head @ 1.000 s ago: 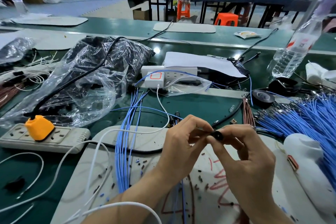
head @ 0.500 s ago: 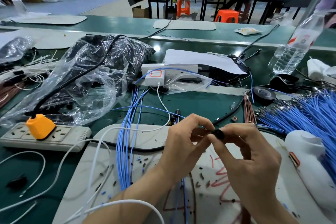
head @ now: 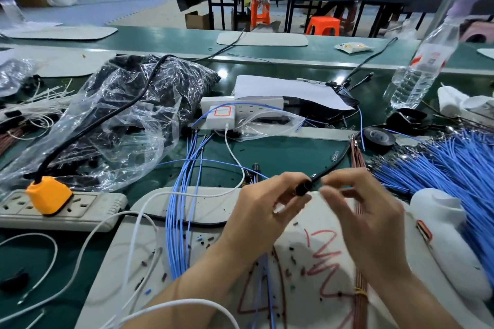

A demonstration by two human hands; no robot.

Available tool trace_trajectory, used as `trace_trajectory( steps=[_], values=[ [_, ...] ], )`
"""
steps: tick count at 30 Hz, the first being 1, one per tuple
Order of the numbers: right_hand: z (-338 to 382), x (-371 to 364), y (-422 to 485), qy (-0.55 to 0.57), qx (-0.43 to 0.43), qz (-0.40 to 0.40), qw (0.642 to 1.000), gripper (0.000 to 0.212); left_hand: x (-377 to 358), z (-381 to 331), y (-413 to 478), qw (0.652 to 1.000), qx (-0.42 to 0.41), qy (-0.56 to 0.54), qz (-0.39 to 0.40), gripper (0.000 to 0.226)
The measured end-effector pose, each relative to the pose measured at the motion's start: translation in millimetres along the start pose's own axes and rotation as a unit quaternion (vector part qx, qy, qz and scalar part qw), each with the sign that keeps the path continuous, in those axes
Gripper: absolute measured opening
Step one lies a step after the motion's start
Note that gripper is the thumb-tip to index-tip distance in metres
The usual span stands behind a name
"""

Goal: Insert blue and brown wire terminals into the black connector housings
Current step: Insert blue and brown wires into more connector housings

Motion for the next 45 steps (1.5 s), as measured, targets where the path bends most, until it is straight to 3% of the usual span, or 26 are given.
trace_trajectory(
  steps=[3,6,15,19,25,27,30,33,36,38,40,45],
  values=[
    [-33,19,17,-0.196,-0.043,-0.001,0.98,0.026,3,5,1,0.999,0.019,0.0,-0.026,0.021],
    [-75,23,13,-0.384,-0.185,0.134,0.894,0.027,3,7,1,0.999,0.026,0.001,-0.028,0.023],
    [-80,27,11,-0.397,-0.262,0.121,0.871,0.019,2,9,-2,0.999,0.039,-0.001,-0.013,0.021],
    [-73,28,14,-0.365,-0.269,0.083,0.887,0.017,3,4,0,0.998,-0.006,0.053,-0.024,0.016],
    [-54,24,20,-0.166,-0.202,-0.022,0.965,0.014,4,2,0,0.998,0.016,0.048,-0.027,0.02],
    [-42,17,19,-0.089,-0.161,-0.019,0.983,0.016,4,2,0,0.998,0.039,0.043,-0.025,0.022],
    [-24,-1,7,0.005,-0.127,0.047,0.991,0.011,3,2,1,0.997,0.08,-0.003,-0.011,0.02],
    [-15,-16,-5,0.029,-0.082,0.124,0.988,0.011,1,1,1,0.994,0.104,-0.032,0.005,0.018],
    [-15,-19,-10,0.035,-0.094,0.139,0.985,0.016,2,2,0,0.994,0.107,-0.025,-0.004,0.018],
    [-17,-19,-10,0.053,-0.142,0.14,0.978,0.006,2,5,1,0.991,0.129,-0.036,-0.017,0.016],
    [-22,-21,-11,0.088,-0.212,0.159,0.96,0.011,6,10,3,0.985,0.155,-0.06,-0.041,0.014],
    [-25,-29,-22,0.119,-0.322,0.278,0.897,0.009,29,33,16,0.957,0.234,-0.106,-0.138,0.018]
  ],
)
Point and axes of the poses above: each hand's wrist, its own y-axis towards the middle knuckle, its own x-axis out of the back of the hand, z = x × y, the point moved 5 cm from there along y, towards the middle knuckle, and after that the axes turned 13 degrees about -z, right-handed, at the moved point
